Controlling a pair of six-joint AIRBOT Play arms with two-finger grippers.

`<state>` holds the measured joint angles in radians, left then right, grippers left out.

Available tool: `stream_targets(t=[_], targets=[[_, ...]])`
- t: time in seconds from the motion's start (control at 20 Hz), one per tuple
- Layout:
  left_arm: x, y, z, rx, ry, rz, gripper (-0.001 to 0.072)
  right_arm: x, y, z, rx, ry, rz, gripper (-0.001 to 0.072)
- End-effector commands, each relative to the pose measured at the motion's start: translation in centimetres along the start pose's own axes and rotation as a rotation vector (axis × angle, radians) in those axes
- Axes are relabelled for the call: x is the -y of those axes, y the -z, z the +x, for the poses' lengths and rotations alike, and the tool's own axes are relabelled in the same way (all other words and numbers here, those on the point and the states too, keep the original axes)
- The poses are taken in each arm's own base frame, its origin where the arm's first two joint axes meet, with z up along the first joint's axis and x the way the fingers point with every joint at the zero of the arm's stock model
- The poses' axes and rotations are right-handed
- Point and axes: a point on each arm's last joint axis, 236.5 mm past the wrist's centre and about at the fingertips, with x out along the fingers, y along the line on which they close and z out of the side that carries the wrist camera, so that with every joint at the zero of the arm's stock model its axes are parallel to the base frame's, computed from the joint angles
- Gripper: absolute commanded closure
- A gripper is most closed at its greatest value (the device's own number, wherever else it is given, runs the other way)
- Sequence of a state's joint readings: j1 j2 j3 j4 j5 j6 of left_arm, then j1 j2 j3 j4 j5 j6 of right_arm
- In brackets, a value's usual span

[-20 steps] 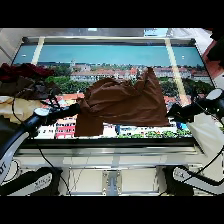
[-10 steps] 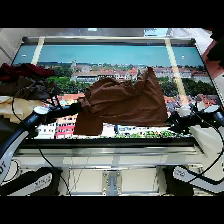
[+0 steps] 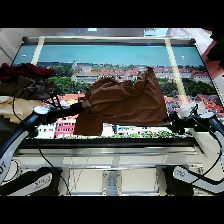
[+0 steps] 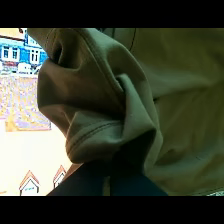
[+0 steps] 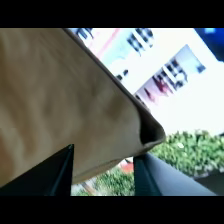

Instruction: Fold the shirts.

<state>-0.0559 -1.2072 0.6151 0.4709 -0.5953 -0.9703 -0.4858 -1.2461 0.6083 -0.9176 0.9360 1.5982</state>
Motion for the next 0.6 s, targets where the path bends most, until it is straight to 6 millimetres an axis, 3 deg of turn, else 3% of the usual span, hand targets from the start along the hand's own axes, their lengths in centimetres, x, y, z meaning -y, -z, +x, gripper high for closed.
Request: stream_targets(t=[0.0,0.05,0.15,0.3,0.4,0.55], targets=[[0.0,0.0,0.0,-0.001,0.001,0.001,0.0696,-1.4,-1.8,0.0,0.080,-0.069,0.042,0.0570],[0.0,0.0,0.0,-0.001,0.001,0.001,0.0696,-1.7,-1.8,0.0,0.081,-0.082,0.029,0.0669],[0.1,0.0,0.0,0.000,0.002,0.001,0.0696,-2.9,-1.9,-0.2,0.083,-0.129,-0.004,0.0676],[2.0,-1.6,-0.8,0.020,0.043,0.072,0.0696,-8.0,-1.8,-2.6,0.118,-0.310,-0.185,0.0679],[5.9,-4.9,-3.1,0.090,0.110,0.184,0.0697,-12.3,-1.5,-6.8,0.182,-0.405,-0.419,0.0680],[14.0,-11.1,-10.6,0.301,0.200,0.402,0.0697,-18.2,0.3,-16.4,0.362,-0.460,-0.747,0.0680]])
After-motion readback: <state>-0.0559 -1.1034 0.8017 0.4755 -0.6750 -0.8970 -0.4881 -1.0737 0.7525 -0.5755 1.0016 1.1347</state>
